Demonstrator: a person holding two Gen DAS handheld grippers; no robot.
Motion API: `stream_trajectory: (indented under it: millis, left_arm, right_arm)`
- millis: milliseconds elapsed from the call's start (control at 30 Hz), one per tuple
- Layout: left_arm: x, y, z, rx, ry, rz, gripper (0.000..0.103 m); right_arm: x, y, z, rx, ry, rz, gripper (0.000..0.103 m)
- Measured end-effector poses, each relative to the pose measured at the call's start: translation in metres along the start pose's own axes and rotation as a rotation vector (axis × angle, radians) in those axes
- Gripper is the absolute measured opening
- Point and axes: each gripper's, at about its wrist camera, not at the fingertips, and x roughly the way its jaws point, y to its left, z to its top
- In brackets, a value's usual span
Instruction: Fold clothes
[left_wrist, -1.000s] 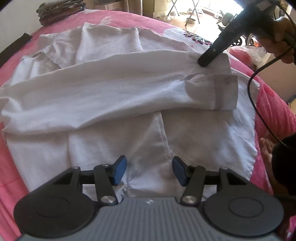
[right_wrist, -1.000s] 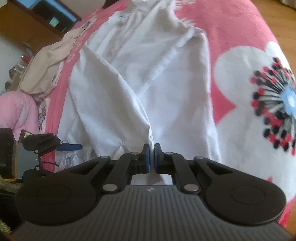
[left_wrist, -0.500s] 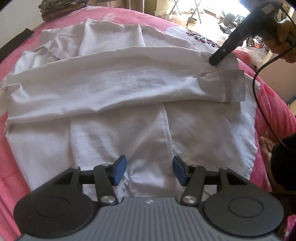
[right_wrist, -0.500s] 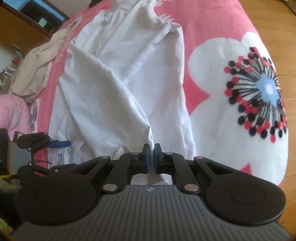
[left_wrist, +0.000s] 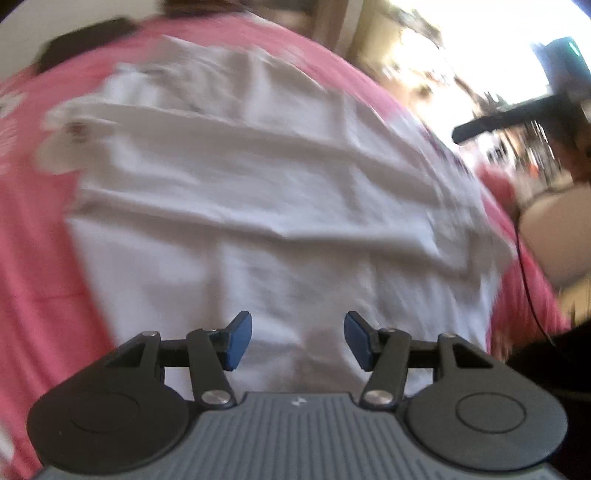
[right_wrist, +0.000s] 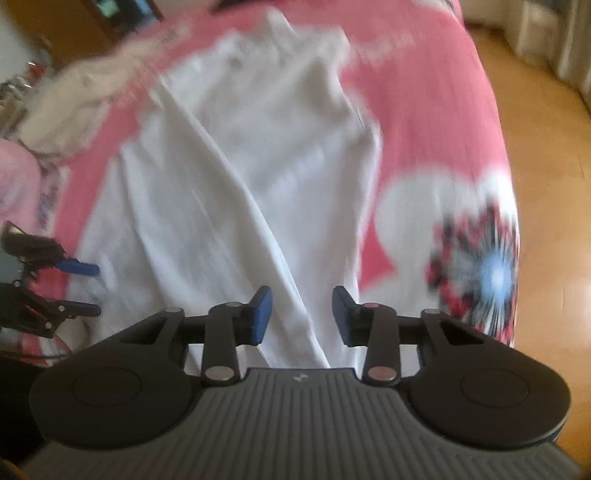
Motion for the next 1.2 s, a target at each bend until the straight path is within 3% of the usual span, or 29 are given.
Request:
stream_trajectory:
  millis: [100, 233, 333, 433, 533, 667, 733, 767, 867, 1000, 1200]
  left_arm:
    - [-0.009, 0.042, 0.009, -0.167, -0.086, 0.095, 0.058]
    - [0.000, 0.101, 0.022, -0.426, -0.188, 0.182, 0.057]
    - [0.019, 0.129, 0.034, -0.481, -0.225, 0.246, 0.051]
    - [0.040, 0.148, 0.046, -0.491, -0.230, 0.288, 0.041]
    - [0.055, 0.161, 0.051, -0.531, -0.248, 0.272, 0.037]
    - [0.060, 0.166, 0.050, -0.522, -0.279, 0.270, 0.031]
    - [0.061, 0.168, 0.049, -0.530, -0.283, 0.276, 0.016]
    - [0.061, 0.169, 0.047, -0.534, -0.285, 0.282, 0.011]
    - [0.061, 0.172, 0.043, -0.551, -0.292, 0.293, 0.003]
    - [0.059, 0.171, 0.037, -0.566, -0.303, 0.290, 0.001]
    - [0.058, 0.172, 0.036, -0.575, -0.306, 0.284, 0.001]
  right_arm:
    - [-0.004, 0.015, 0.044, -0.007, -0.085, 0.118, 0.041]
    - [0.038, 0.059, 0.115, -0.081, -0.126, 0.237, 0.041]
    - [0.087, 0.105, 0.162, -0.207, -0.124, 0.263, 0.041]
    - [0.135, 0.153, 0.195, -0.388, -0.132, 0.228, 0.041]
    - [0.181, 0.196, 0.218, -0.567, -0.133, 0.154, 0.041]
    - [0.234, 0.233, 0.232, -0.681, -0.114, 0.056, 0.041]
    - [0.258, 0.242, 0.236, -0.708, -0.096, 0.005, 0.041]
    - [0.269, 0.243, 0.237, -0.706, -0.081, -0.017, 0.039]
    - [0.279, 0.228, 0.242, -0.615, -0.105, -0.008, 0.000]
    - [0.268, 0.188, 0.252, -0.364, -0.200, 0.077, 0.000]
    - [0.277, 0.128, 0.261, -0.007, -0.224, 0.219, 0.000]
